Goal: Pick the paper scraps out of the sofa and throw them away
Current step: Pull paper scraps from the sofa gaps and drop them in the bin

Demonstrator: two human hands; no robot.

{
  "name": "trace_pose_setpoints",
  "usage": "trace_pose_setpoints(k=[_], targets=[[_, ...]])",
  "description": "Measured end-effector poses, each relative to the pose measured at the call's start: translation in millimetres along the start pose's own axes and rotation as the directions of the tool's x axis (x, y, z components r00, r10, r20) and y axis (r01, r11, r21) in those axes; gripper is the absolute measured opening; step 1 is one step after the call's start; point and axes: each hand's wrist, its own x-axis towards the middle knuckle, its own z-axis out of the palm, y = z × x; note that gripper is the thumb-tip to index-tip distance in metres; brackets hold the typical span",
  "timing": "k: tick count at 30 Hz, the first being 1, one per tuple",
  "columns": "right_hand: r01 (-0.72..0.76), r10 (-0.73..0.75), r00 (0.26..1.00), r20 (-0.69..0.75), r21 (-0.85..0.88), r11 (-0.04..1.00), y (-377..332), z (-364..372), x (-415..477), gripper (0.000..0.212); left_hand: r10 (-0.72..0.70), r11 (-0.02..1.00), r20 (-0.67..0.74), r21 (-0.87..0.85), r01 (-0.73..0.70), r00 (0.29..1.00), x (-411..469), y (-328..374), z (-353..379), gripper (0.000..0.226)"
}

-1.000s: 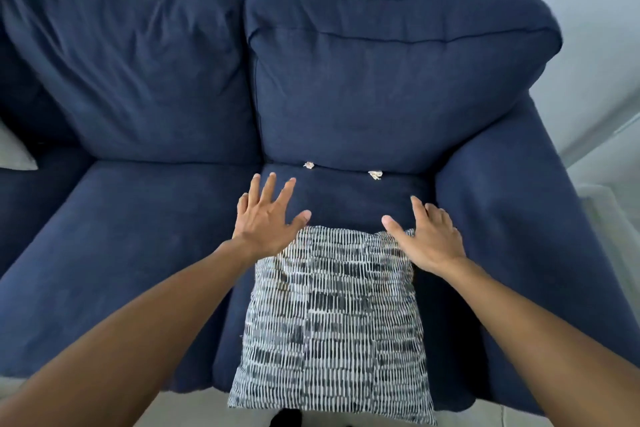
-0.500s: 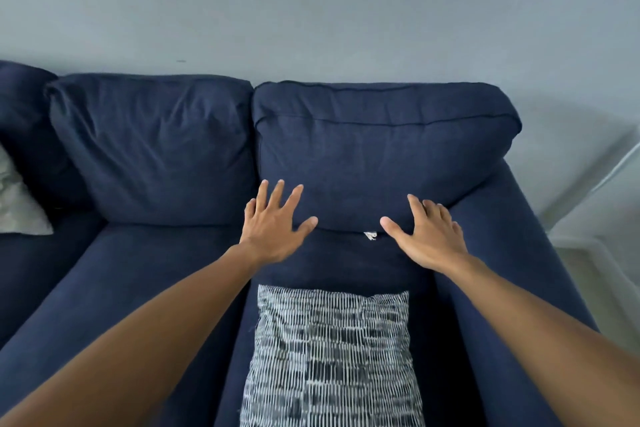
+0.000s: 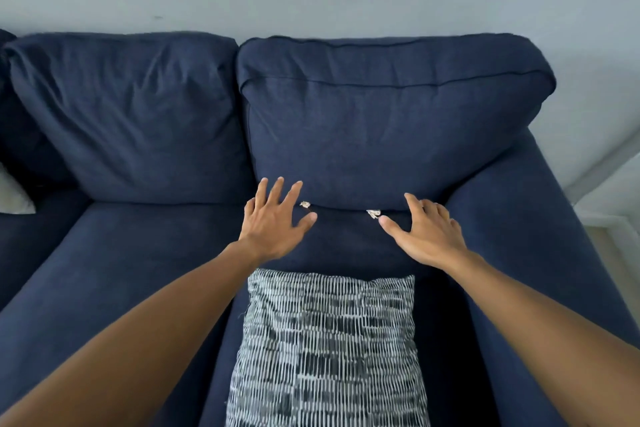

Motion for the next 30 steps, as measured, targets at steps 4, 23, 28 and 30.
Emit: trace_pose_setpoints(k=[4, 23, 28, 30], targets=[[-0.020, 0.021, 0.999, 0.037, -0.021, 1.000, 6.3, 37.3, 23.6, 0.088, -0.019, 0.999, 0.039, -0.025, 0.020, 0.999, 22.2, -9.5, 42.3, 0.074], [-0.227, 0.240, 0.969, -0.061, 0.164, 0.960, 17.6, 205.0, 206.7, 0.051, -0.103, 0.989, 0.025, -0.105, 0.105, 0.994, 185.8, -89.5, 218.2, 0.048], [-0.231, 0.274, 0.952, -0.138, 0.265, 0.936, 14.4, 220.7, 221.3, 0.041, -0.097, 0.991, -0.037, -0.100, 0.092, 0.995, 196.6, -95.0, 234.7, 0.046], [-0.230, 0.286, 0.946, -0.154, 0.303, 0.925, 15.7, 223.8, 224.4, 0.034, -0.113, 0.987, -0.063, -0.124, 0.105, 0.992, 200.2, -94.6, 238.2, 0.045]])
